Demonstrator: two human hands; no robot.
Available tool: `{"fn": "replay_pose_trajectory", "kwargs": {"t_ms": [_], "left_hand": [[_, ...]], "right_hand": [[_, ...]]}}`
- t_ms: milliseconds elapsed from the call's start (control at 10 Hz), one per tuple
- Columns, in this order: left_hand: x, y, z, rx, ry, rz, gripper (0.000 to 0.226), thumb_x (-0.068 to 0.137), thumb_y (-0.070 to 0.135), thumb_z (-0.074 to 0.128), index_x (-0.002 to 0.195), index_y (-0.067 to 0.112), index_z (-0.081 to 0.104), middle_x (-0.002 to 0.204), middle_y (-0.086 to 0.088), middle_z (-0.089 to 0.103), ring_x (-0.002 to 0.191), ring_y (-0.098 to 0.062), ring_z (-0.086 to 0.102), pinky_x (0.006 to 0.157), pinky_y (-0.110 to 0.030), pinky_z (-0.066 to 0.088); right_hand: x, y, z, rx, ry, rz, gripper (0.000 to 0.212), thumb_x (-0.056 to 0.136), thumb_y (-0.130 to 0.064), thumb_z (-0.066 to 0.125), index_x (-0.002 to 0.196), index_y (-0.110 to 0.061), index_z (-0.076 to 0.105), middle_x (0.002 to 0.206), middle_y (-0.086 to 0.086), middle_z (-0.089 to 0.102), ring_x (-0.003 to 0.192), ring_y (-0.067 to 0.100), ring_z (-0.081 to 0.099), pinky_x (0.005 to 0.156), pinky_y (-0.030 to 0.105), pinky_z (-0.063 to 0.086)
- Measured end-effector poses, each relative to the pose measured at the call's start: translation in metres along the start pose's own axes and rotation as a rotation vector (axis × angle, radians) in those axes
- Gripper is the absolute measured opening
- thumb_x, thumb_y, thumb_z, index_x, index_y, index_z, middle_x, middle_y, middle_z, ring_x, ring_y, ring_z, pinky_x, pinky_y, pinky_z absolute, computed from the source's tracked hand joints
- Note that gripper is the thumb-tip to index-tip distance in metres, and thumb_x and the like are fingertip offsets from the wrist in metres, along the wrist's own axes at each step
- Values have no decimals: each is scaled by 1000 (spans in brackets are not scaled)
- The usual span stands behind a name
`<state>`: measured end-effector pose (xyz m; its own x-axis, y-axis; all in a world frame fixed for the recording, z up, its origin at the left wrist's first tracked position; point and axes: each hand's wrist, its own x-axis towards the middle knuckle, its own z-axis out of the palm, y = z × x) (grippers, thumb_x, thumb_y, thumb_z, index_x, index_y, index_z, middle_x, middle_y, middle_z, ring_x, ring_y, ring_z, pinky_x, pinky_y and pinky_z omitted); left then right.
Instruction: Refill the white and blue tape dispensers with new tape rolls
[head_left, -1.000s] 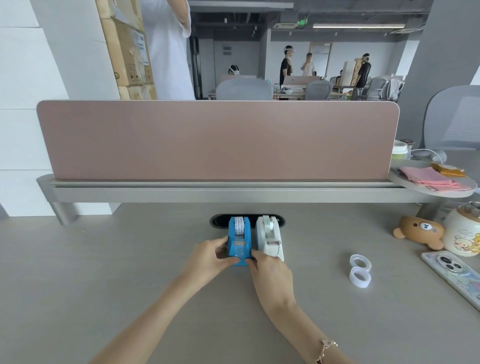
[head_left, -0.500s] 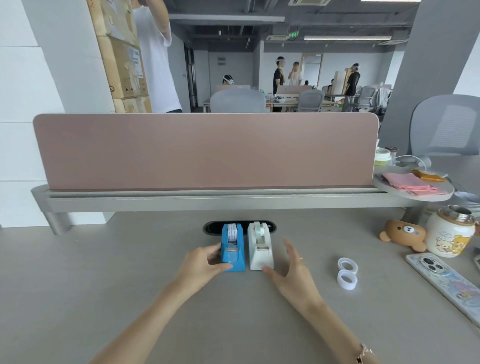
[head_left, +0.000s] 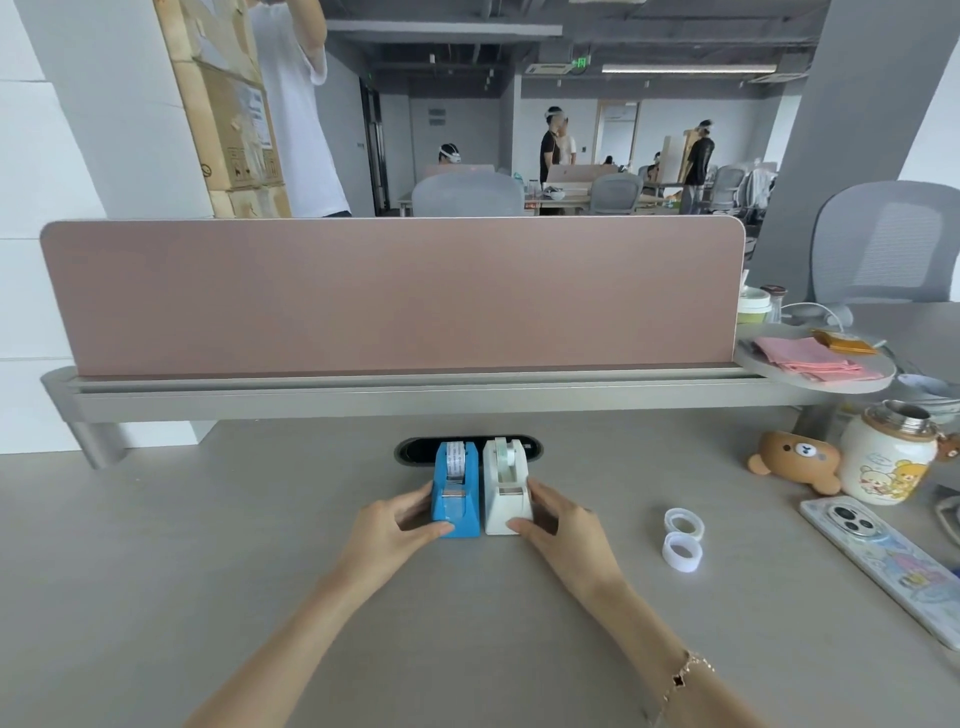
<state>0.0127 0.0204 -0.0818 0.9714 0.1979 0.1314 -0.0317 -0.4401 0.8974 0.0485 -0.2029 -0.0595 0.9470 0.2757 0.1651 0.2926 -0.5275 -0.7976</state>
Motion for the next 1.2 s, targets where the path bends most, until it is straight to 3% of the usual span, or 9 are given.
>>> {"fn": "replay_pose_trajectory", "kwargs": {"t_ms": [100, 200, 300, 600, 700, 800, 1000, 1100, 1200], "left_hand": [[0, 2, 2, 31, 10, 26, 58, 75, 19, 79, 129, 23, 58, 110, 31, 61, 98, 27, 53, 83, 6, 38], [1, 0, 3, 55, 24, 20, 58, 73, 18, 80, 127, 23, 59, 93, 46, 58, 95, 29, 52, 82, 8, 37], [1, 0, 3, 52, 30, 22, 59, 73, 19, 80, 128, 23, 59, 104, 37, 59, 96, 29, 52, 89, 4, 38], [0, 0, 2, 62, 22, 31, 61, 73, 22, 80, 129, 21, 58, 114, 27, 60, 92, 33, 50, 84, 9, 35], [-1, 2, 2, 77, 25, 39, 58, 74, 21, 79, 128, 24, 58, 105, 38, 61, 93, 32, 51, 83, 9, 36], [-3, 6, 2, 123, 26, 36, 54, 75, 20, 78, 126, 27, 60, 82, 54, 56, 92, 31, 52, 78, 10, 36], [-5, 10, 0, 59, 30, -1, 52, 72, 18, 79, 121, 29, 64, 83, 42, 65, 91, 25, 58, 76, 7, 39], [-10, 14, 2, 18, 11, -33, 55, 71, 21, 80, 122, 30, 63, 91, 39, 67, 95, 20, 60, 95, -11, 46], [-17, 18, -7, -97, -87, -144, 96, 59, 43, 85, 142, 22, 41, 134, 12, 57, 111, 0, 59, 104, -29, 44]], "right_hand": [[1, 1, 1, 27, -16, 7, 51, 83, -25, 71, 130, -16, 54, 121, -3, 67, 114, 9, 60, 91, 14, 42], [1, 1, 1, 52, -26, 7, 51, 84, -21, 71, 132, -16, 54, 118, -12, 64, 111, 1, 57, 85, 0, 37], [0, 1, -1, 62, -30, -1, 50, 85, -15, 70, 132, -14, 54, 105, -19, 54, 100, -6, 49, 71, -12, 32], [2, 4, 1, 60, -46, -5, 51, 85, -19, 69, 133, -15, 52, 121, -2, 66, 104, 2, 58, 83, 1, 33], [2, 5, 2, 70, -46, -12, 52, 85, -19, 69, 133, -15, 51, 120, -3, 66, 100, -2, 54, 85, 2, 34], [4, 10, 5, 75, -51, 2, 55, 85, -21, 70, 135, -17, 49, 121, -7, 64, 104, -2, 54, 89, 4, 35], [4, 11, 3, 176, -38, 21, 48, 79, -9, 74, 123, -23, 59, 100, -23, 64, 85, -24, 58, 86, 0, 44], [1, 8, 5, 230, -19, 49, 48, 78, -8, 75, 117, -30, 58, 97, -25, 65, 87, -19, 61, 90, 11, 49], [-12, -2, 2, 291, -31, 105, 65, 78, -23, 76, 129, -36, 38, 108, -23, 56, 99, -8, 58, 82, 11, 46]]}}
